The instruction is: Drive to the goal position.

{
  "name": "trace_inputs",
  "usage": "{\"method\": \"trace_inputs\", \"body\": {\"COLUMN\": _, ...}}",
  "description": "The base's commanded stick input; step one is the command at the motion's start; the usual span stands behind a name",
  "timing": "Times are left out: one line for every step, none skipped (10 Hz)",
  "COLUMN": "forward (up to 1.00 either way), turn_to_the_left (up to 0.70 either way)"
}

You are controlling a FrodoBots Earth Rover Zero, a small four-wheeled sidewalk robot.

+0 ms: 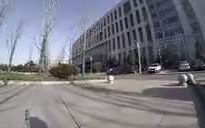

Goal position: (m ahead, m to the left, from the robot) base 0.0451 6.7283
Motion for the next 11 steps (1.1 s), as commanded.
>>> {"method": "trace_inputs", "body": {"forward": 0.70, "turn_to_the_left": 0.35}}
{"method": "trace_inputs", "body": {"forward": 0.70, "turn_to_the_left": 0.35}}
{"method": "trace_inputs", "body": {"forward": 0.70, "turn_to_the_left": 0.35}}
{"method": "trace_inputs", "body": {"forward": 0.70, "turn_to_the_left": 0.35}}
{"method": "trace_inputs", "body": {"forward": 0.70, "turn_to_the_left": 0.35}}
{"method": "trace_inputs", "body": {"forward": 0.70, "turn_to_the_left": 0.35}}
{"method": "trace_inputs", "body": {"forward": 0.70, "turn_to_the_left": 0.35}}
{"method": "trace_inputs", "body": {"forward": 0.70, "turn_to_the_left": 0.35}}
{"method": "trace_inputs", "body": {"forward": 0.70, "turn_to_the_left": 0.35}}
{"method": "trace_inputs", "body": {"forward": 0.70, "turn_to_the_left": 0.35}}
{"method": "trace_inputs", "body": {"forward": 0.70, "turn_to_the_left": 0.35}}
